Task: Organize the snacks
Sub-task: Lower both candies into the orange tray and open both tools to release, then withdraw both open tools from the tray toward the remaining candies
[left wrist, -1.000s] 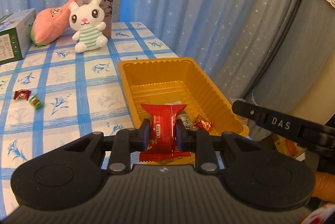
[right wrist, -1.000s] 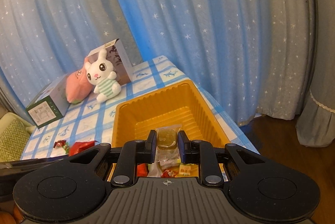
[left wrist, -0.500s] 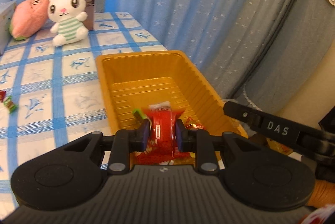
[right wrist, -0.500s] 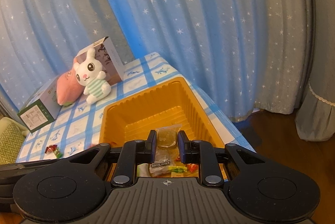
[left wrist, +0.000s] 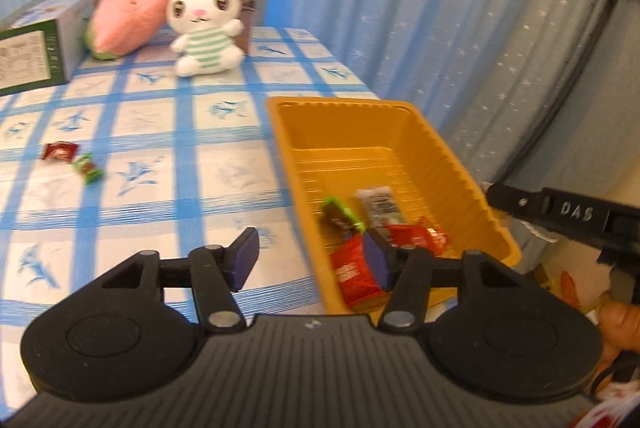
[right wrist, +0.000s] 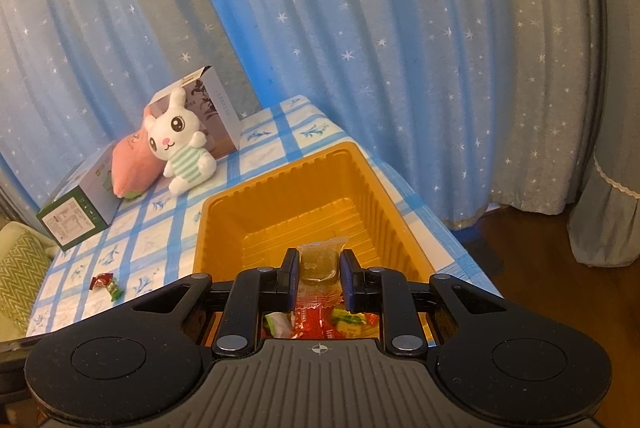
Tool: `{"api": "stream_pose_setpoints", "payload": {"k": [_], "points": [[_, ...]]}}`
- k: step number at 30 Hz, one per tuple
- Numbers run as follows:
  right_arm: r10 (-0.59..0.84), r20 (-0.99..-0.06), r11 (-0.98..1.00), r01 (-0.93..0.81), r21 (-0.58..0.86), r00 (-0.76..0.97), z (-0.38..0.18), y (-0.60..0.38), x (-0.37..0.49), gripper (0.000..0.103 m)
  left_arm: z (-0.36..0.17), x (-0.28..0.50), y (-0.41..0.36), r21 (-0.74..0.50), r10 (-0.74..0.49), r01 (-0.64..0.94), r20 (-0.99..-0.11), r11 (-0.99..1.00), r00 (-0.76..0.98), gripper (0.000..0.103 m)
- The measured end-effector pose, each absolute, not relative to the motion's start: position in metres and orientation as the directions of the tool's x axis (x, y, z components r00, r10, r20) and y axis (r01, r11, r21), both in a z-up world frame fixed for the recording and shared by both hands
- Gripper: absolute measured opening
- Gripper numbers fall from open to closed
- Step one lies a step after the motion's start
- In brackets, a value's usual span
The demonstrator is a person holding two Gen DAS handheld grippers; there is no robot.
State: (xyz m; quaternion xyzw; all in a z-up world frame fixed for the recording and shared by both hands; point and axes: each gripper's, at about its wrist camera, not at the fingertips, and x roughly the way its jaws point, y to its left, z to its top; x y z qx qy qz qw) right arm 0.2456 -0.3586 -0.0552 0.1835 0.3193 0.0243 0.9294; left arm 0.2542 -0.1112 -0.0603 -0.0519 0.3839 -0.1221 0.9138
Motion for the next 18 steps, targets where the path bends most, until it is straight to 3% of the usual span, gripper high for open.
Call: {"api": "stream_pose_setpoints", "payload": {"k": [9,11,12,13,18], "points": [[0.207,-0.603,0.929,0.039,0.368,0.770,-0.055,-0.352,0.256,0.022,-0.056,0.239,-0.086,-0.152,-0.193,0.122,-0.665,0.981,0.721,0.069],[0.199,-0.604,0.929,0.047,0.366,0.772,-0.054,-0.352,0.256,0.039,-0.055,0.237,-0.082,-0.154,-0.191,0.117,-0.660,0.981,0.727,0.069],[0.193,-0.600,0.928,0.053,0.368,0.776,-0.053,-0.352,0.254,0.062,-0.054,0.235,-0.081,-0.149,-0.186,0.116,-0.656,0.982,0.732,0.069],[0.190,-0.592,0.925,0.059,0.376,0.783,-0.051,-0.354,0.251,0.067,-0.054,0.233,-0.079,-0.145,-0.181,0.113,-0.651,0.983,0.737,0.069],[0.194,-0.583,0.919,0.061,0.389,0.789,-0.041,-0.352,0.234,0.067,-0.048,0.219,-0.063,-0.163,-0.171,0.085,-0.637,0.983,0.752,0.069]]}}
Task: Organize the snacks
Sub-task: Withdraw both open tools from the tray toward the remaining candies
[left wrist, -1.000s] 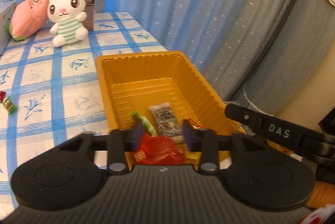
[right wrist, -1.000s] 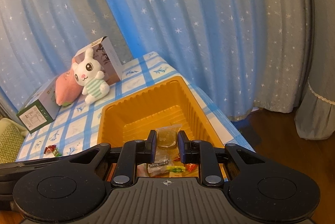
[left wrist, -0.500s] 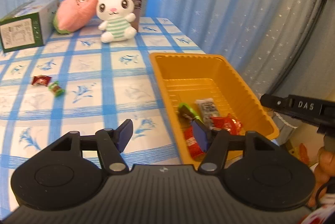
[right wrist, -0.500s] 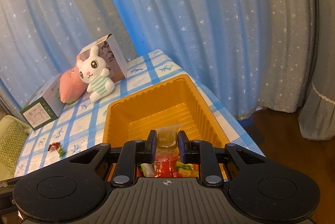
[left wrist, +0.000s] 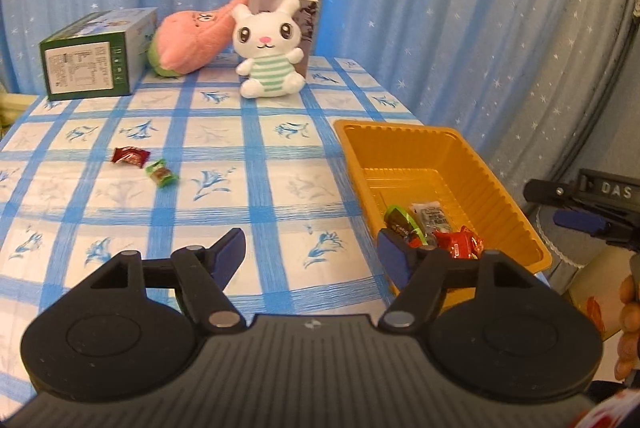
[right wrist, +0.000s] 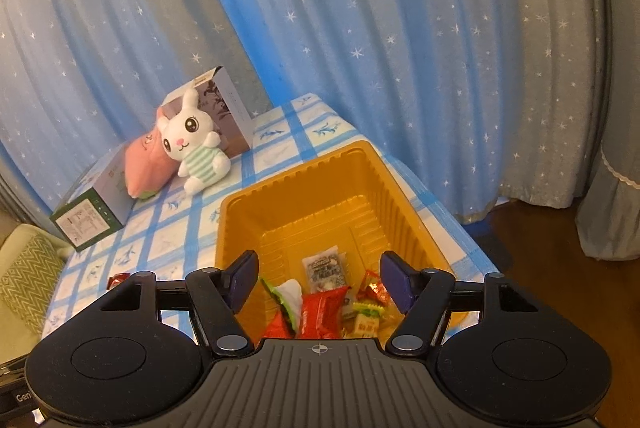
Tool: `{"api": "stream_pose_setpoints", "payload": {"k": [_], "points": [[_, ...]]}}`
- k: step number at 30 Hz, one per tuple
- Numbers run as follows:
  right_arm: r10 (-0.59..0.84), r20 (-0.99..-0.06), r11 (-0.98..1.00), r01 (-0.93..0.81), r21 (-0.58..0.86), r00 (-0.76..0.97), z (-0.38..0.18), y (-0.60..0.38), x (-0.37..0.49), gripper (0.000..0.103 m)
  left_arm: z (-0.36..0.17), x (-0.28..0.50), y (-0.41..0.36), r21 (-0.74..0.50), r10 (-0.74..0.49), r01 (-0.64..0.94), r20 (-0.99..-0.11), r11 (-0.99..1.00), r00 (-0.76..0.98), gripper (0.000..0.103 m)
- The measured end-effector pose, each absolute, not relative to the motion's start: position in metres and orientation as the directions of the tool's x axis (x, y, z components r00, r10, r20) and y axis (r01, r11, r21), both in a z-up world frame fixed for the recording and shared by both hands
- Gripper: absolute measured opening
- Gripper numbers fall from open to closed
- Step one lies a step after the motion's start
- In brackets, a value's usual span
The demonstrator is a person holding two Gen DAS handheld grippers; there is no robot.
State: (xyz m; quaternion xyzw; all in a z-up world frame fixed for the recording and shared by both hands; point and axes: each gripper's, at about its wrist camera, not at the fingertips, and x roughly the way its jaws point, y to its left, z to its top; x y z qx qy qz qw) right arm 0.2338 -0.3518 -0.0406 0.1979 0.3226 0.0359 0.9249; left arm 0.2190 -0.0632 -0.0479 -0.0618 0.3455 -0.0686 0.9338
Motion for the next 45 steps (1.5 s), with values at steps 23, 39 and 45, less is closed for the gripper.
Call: {"api": "stream_pose_setpoints", "payload": {"k": [23,39,45], "points": [[0.298,-0.599,0.933,-0.094,0.347,0.743,-0.021,-0.264,0.160,0.067,-0.015,0.149,0.011,-0.186,-0.143,0.027,-0.644,0.982,0.751,0.074],[0.371,-0.614,0.922,-0.198,0.333,0.696,-0.028,-0.212,0.161,0.067,-0.015,0.138,0.049,-0.163,-0.069,-0.049,-0.646,0.985,0.760,0.076],[0.377,-0.626,0.923,-0.222,0.314,0.683,-0.030,-0.199,0.171,0.067,-0.017,0.143,0.061,-0.158,-0.051,-0.067,-0.644,0.985,0.763,0.077]]}}
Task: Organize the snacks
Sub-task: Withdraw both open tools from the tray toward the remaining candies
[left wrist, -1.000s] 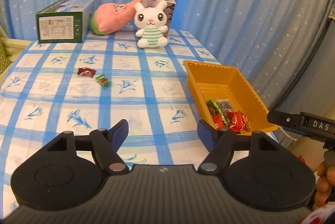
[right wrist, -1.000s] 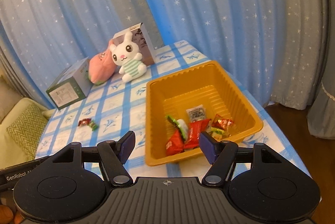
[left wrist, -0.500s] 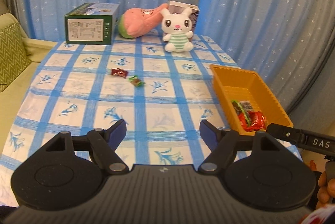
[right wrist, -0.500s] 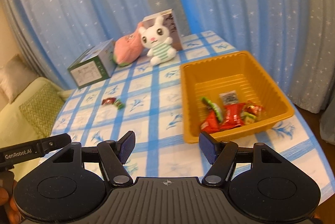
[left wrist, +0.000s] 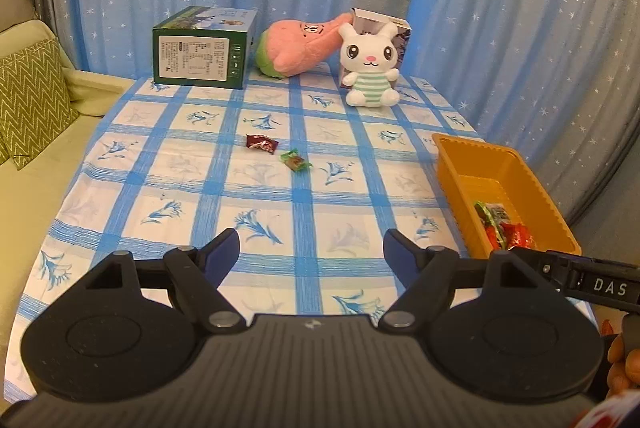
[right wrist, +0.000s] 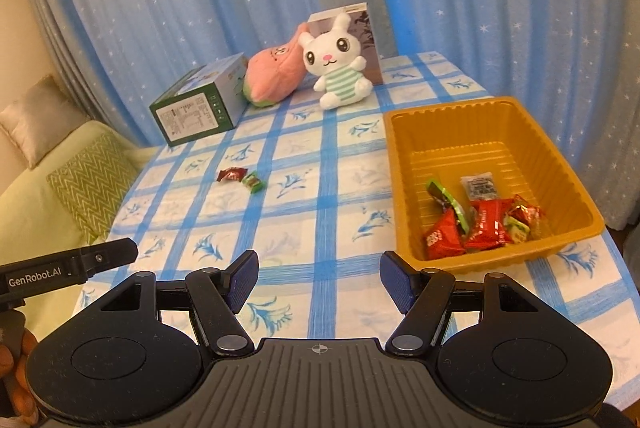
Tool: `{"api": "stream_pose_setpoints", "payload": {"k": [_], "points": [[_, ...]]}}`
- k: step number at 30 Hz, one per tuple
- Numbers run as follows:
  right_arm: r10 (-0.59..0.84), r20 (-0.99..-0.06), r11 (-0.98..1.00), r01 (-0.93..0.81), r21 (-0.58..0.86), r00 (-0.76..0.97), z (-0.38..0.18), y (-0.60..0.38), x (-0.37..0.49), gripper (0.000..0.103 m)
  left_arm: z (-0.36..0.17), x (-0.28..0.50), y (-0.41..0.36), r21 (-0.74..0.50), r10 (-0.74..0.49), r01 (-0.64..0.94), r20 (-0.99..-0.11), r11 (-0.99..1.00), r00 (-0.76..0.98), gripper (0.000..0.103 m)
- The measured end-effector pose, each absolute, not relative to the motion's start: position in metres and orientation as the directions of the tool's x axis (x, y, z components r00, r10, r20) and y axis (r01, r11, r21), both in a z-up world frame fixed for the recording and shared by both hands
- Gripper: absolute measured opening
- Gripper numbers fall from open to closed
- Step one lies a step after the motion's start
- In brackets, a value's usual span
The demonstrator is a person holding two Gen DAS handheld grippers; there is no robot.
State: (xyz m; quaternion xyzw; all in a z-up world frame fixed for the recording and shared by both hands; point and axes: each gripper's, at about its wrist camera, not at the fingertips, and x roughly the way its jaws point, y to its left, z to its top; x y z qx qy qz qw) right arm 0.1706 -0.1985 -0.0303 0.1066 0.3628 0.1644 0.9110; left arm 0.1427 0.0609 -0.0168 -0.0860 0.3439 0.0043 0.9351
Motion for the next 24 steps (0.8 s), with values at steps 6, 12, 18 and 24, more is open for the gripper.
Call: {"api": "stream_pose_setpoints", "payload": {"k": [6,12,18,24], "points": [[0.388,-0.638,0.921,-0.263,0.286,0.665,-0.034,-0.180,0.185,0.067,-0.018,0.150,0.072,-0.142,-0.034,-0.074,-0.637,0.987,0.770,0.079],[0.406,-0.646,0.914,-0.300,0.274,0.647,-0.041,-0.159,0.204,0.067,-0.024,0.163,0.085,-0.129,-0.017,-0.086,-0.642,0.988,0.766,0.080],[0.419,-0.655,0.907,-0.331,0.262,0.629,-0.052,-0.137,0.229,0.067,-0.035,0.185,0.100,-0.113,0.000,-0.097,-0.650,0.989,0.760,0.081],[0.413,-0.660,0.908,-0.343,0.242,0.627,-0.071,-0.122,0.260,0.067,-0.053,0.222,0.114,-0.088,0.012,-0.094,-0.658,0.992,0.753,0.081]]}}
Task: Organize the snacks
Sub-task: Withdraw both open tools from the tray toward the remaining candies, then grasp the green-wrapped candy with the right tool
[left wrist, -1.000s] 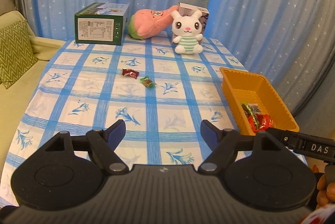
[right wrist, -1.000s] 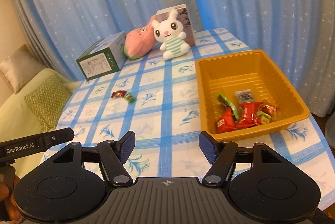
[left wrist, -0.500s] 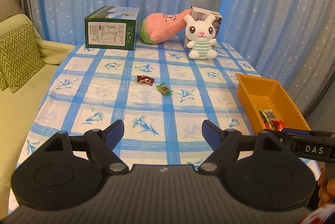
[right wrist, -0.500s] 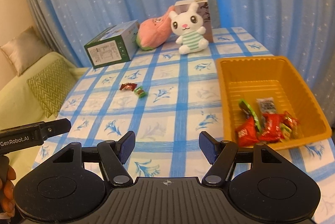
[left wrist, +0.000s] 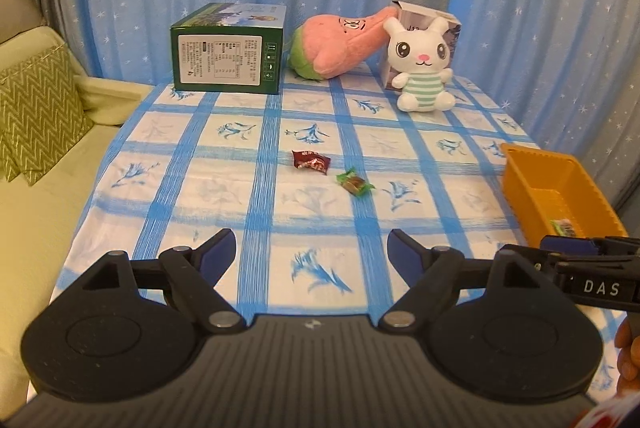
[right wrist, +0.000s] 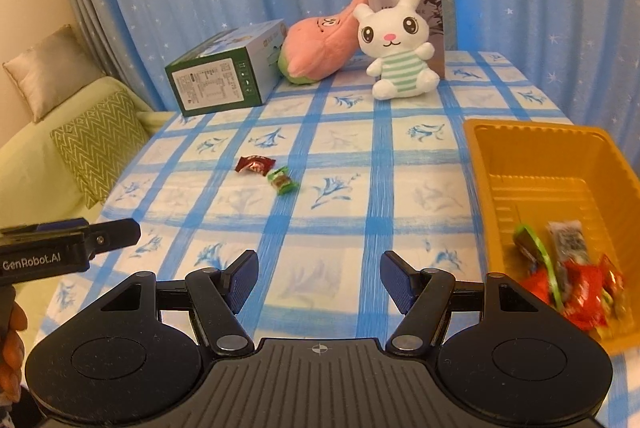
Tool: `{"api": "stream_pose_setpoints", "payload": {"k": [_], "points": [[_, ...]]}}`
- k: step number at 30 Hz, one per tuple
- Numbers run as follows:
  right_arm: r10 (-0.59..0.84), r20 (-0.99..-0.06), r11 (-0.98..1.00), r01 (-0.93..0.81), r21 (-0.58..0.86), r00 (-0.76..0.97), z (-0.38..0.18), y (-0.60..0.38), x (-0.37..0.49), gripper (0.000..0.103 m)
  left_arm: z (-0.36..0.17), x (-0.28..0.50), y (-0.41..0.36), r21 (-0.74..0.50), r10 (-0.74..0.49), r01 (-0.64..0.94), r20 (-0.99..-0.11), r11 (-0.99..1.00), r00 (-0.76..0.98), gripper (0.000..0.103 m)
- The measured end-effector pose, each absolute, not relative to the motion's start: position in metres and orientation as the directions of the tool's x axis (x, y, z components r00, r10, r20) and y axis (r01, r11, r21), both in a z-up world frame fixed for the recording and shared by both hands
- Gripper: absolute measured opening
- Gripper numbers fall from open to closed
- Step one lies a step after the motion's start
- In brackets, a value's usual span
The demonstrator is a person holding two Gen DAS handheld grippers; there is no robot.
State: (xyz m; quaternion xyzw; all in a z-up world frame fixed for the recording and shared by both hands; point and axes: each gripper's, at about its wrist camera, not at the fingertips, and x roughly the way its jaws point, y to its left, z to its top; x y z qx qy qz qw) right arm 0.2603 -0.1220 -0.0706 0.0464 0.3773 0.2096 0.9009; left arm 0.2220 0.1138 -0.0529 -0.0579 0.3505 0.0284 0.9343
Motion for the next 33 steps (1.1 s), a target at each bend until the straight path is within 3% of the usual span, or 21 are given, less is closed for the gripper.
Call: {"api": "stream_pose_setpoints", "payload": {"k": [20,24,33], "points": [[0.499,-0.629,0.838,-0.517,0.175,0.596,-0.129,-0.052,0.376,0.067,-0.120,0.334,0.165,-0.085,0.029,-0.117,-0.673,0.990,0.739,0.078],[0.522,-0.629,0.813,-0.560,0.161,0.577,-0.139,-0.037,0.394,0.053,-0.123,0.345,0.169,-0.073,0.025,-0.100,-0.673,0.992,0.739,0.077],[0.526,-0.650,0.771,-0.629,0.094,0.548,-0.162,-0.010,0.420,0.041,-0.130,0.355,0.178,-0.099,0.016,-0.111,-0.674,0.989,0.739,0.077]]}}
